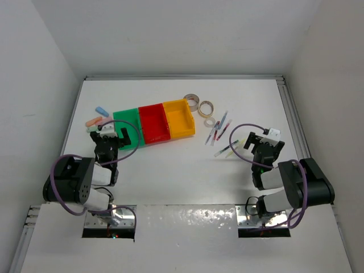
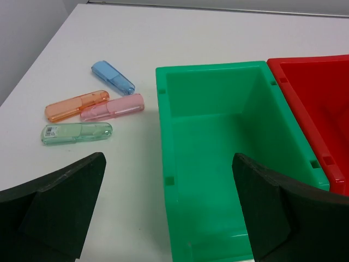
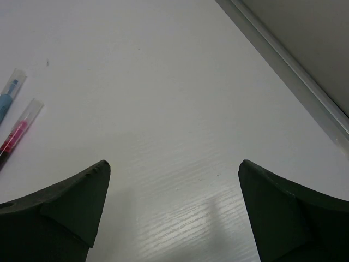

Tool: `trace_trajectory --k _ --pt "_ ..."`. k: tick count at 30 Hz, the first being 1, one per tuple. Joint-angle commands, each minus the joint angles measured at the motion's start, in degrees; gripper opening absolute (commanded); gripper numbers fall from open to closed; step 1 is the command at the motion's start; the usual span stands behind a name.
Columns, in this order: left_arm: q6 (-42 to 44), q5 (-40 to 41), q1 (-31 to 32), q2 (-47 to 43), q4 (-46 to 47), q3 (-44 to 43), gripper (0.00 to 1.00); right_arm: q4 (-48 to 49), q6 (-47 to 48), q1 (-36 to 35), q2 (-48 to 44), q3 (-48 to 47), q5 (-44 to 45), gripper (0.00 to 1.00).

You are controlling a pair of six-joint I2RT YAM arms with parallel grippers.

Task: Sort the stationery into containers
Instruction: Pick up the stationery from the center of the board.

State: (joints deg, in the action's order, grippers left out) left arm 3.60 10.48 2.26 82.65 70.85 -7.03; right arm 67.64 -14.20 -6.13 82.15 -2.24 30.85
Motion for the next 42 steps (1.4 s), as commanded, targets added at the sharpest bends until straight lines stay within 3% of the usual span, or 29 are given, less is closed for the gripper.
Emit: trace_trajectory --k 1,4,6,7,9,10,11,13,16,18,20,21,22,23,25,27,28,29,30,34,35,37,38,39,40,41,42 --pt "-0.08 -0.55 -0.06 0.05 2.63 -0.62 1.00 2.67 -1.01 -0.20 -0.85 4.26 -0.18 0.99" --pt "-0.08 -0.55 -0.06 0.05 2.72 -0.62 1.00 -0.03 1.79 -0.46 -3.82 4.44 -2.69 0.99" --pt "-0.08 -1.42 -0.06 -0.12 3.50 -0.62 1.00 -8.88 3.73 -2.21 -11.72 0.25 -3.60 0.99" --pt "1.05 -2.47 -0.06 -2.56 -4.93 -3.32 1.00 -19.02 4.61 -3.09 -14.79 -1.87 -5.26 0.99" --pt "2.27 -2.82 -1.02 -11.41 -23.55 -10.16 1.00 -27.61 5.84 -3.10 -23.15 -7.93 -9.82 0.99" --pt "3.60 -4.84 -1.38 -12.59 -31.83 -18.64 1.00 -34.69 8.54 -3.10 -25.35 -10.57 -11.93 0.99" --pt "4.39 -8.51 -1.73 -13.47 -46.36 -22.90 1.00 -38.07 9.35 -3.10 -28.42 -15.64 -14.39 0.99" --pt "-0.32 -8.46 -4.09 -16.02 -58.83 -30.89 1.00 -46.40 10.76 -3.10 -29.67 -21.11 -14.50 0.99" --pt "-2.28 -9.60 -5.60 -22.95 -64.33 -35.93 1.00 -54.44 13.23 -3.19 -28.46 -31.83 -12.84 0.99" --pt "2.43 -11.96 -5.51 -27.34 -68.02 -38.40 1.00 -58.21 9.03 -3.01 -26.44 -40.36 -8.46 0.99" --pt "6.32 -12.68 -5.52 -28.42 -69.88 -41.74 1.00 -69.60 6.91 -1.78 -21.87 -49.47 -16.82 0.32" --pt "6.60 -11.98 -5.60 -27.47 -70.67 -45.93 1.00 -71.92 5.60 -1.69 -17.85 -52.14 -18.70 0.09" --pt "6.51 -11.10 -5.69 -25.89 -78.77 -48.67 1.00 -74.21 4.02 -1.95 -15.81 -54.86 -20.11 0.00" --pt "6.25 -9.27 -5.78 -20.92 -82.85 -52.35 1.00 -76.32 2.70 -2.13 -13.62 -59.59 -21.26 0.04" --pt "6.25 -10.12 -7.53 -14.57 -98.08 -63.95 1.00 -81.42 -0.12 -3.36 -7.66 -64.70 -20.92 0.41" --pt "4.76 -12.32 -12.35 -5.34 -106.14 -73.63 1.00 -83.54 -2.32 -4.76 -4.56 -66.66 -19.26 0.47" --pt "4.41 -13.81 -14.54 -3.05 -111.23 -75.66 0.95 -83.63 -2.94 -5.29 -2.28 -67.19 -19.34 0.48" --pt "5.01 -15.91 -19.00 0.89 -112.50 -78.55 0.81 -83.11 -3.38 -5.90 -1.56 -67.54 -19.69 0.47" --pt "5.80 -18.97 -21.05 2.50 -113.47 -79.80 0.76 -82.41 -3.56 -7.04 -1.03 -67.20 -19.95 0.46" --pt "13.51 -28.21 -25.81 17.24 -123.90 -96.46 0.75 -76.88 -3.82 -9.60 -0.15 -61.94 -21.61 0.54" --pt "16.94 -27.71 -25.73 26.42 -126.98 -107.82 0.76 -75.47 -4.08 -9.78 0.20 -61.14 -22.14 0.57" --pt "14.00 -22.82 -25.90 35.60 -135.07 -119.65 0.74 -75.28 -5.05 -10.04 1.17 -60.60 -23.46 0.57" --pt "11.72 -23.74 -26.43 44.00 -137.97 -130.85 0.71 -76.15 -5.66 -10.22 2.22 -60.78 -24.08 0.56" --pt "11.09 -25.32 -26.78 47.22 -141.56 -134.96 0.69 -76.94 -5.93 -10.74 2.92 -61.13 -24.34 0.54" --pt "10.13 -26.29 -26.52 48.56 -139.95 -134.66 0.69 -77.47 -6.02 -11.09 3.54 -61.74 -24.09 0.53" --pt "8.03 -24.39 -25.65 47.18 -137.23 -127.34 0.68 -78.61 -6.63 -11.44 4.68 -61.83 -23.39 0.53" --pt "6.53 -22.11 -25.21 45.34 -128.77 -122.05 0.70 -78.62 -7.07 -11.97 5.12 -61.74 -23.03 0.53"
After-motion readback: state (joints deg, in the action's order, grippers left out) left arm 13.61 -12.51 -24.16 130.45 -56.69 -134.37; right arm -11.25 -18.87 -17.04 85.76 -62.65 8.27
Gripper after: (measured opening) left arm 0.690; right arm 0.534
